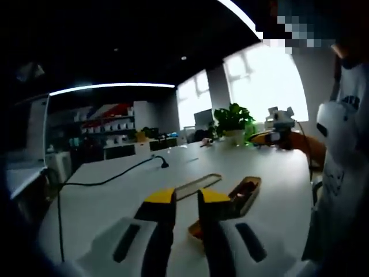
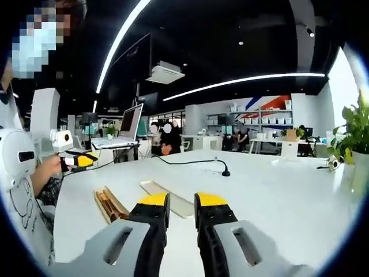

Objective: Arrange the utensils inside the cutlery case until each visible utensil rests in its matching compartment.

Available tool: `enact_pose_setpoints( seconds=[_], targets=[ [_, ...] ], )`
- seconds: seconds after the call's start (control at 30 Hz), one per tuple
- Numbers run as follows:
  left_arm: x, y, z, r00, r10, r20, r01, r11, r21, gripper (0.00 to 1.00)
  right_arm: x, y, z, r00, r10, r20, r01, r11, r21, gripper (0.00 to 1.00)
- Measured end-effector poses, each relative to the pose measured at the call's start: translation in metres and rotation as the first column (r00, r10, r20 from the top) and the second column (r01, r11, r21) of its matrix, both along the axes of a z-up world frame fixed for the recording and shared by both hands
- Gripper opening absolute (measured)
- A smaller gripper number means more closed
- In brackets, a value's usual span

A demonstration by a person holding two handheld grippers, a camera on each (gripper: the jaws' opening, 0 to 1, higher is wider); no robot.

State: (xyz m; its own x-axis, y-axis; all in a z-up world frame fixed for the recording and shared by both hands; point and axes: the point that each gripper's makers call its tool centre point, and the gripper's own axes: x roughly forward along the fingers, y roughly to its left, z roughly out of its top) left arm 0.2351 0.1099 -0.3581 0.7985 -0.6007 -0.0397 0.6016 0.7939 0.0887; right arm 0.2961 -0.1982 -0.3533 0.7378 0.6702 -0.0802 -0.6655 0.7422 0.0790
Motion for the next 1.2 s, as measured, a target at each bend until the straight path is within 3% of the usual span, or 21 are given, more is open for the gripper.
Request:
enact_pose_setpoints(
  seconds=[0.07,0.13,0.2,0.33,0.47,0.5,0.57,0.67,0.77,0.8,0.87,0.93,1.03,1.2],
  targets=[
    [0.001,0.005,0.0,1.0,0.015,-0.006,-0.016,1.0,-0.012,0.15,0.004,-0.003,-0.005,0.992,-0.012,-0.124,0.024,0.995,0.101,0.01],
    [0.002,0.011,-0.001,0.998,0.032,-0.046,-0.035,0.998,-0.056,0.12,0.008,-0.004,0.001,0.988,0.009,-0.151,0.023,0.978,0.207,0.0],
    [0.004,0.014,0.001,0.998,0.031,-0.055,-0.035,0.997,-0.072,0.12,0.009,-0.005,0.0,0.984,0.021,-0.177,0.022,0.972,0.234,0.0],
    [0.013,0.017,0.002,0.995,0.035,-0.095,-0.043,0.996,-0.076,0.13,0.014,-0.005,-0.007,0.984,0.013,-0.18,0.019,0.985,0.173,0.06],
    [0.025,0.012,0.003,0.989,-0.005,-0.15,-0.005,0.998,-0.063,0.14,0.015,0.002,-0.01,0.991,0.047,-0.129,-0.04,0.997,0.062,0.15],
    [0.027,0.009,0.003,0.988,-0.022,-0.153,0.017,0.999,-0.031,0.14,0.015,0.004,-0.01,0.991,0.054,-0.123,-0.05,0.998,0.038,0.16],
    [0.034,0.007,0.002,0.991,-0.028,-0.132,0.041,0.995,0.096,0.14,0.017,0.008,-0.01,0.992,0.069,-0.102,-0.071,0.997,-0.011,0.18],
    [0.049,0.005,-0.002,0.995,-0.026,-0.095,0.053,0.953,0.299,0.15,0.019,0.018,-0.011,0.988,0.118,-0.1,-0.128,0.987,-0.098,0.2],
    [0.058,-0.005,-0.006,0.991,-0.062,-0.121,0.105,0.914,0.391,0.15,0.022,0.027,-0.011,0.982,0.154,-0.109,-0.17,0.971,-0.165,0.2],
    [0.06,-0.01,-0.007,0.988,-0.075,-0.138,0.126,0.904,0.409,0.15,0.021,0.031,-0.013,0.974,0.174,-0.148,-0.2,0.962,-0.185,0.2],
    [0.06,-0.024,-0.008,0.976,-0.142,-0.167,0.206,0.858,0.471,0.16,0.024,0.038,-0.009,0.969,0.202,-0.141,-0.228,0.951,-0.21,0.19],
    [0.064,-0.03,-0.008,0.97,-0.169,-0.173,0.237,0.806,0.543,0.16,0.026,0.043,-0.008,0.965,0.222,-0.141,-0.252,0.934,-0.252,0.19],
    [0.072,-0.035,-0.006,0.963,-0.187,-0.193,0.267,0.753,0.601,0.16,0.027,0.051,-0.008,0.953,0.265,-0.148,-0.299,0.902,-0.312,0.21],
    [0.084,-0.042,-0.004,0.95,-0.214,-0.227,0.311,0.713,0.628,0.17,0.027,0.062,-0.01,0.935,0.317,-0.156,-0.353,0.849,-0.392,0.25]
  ],
)
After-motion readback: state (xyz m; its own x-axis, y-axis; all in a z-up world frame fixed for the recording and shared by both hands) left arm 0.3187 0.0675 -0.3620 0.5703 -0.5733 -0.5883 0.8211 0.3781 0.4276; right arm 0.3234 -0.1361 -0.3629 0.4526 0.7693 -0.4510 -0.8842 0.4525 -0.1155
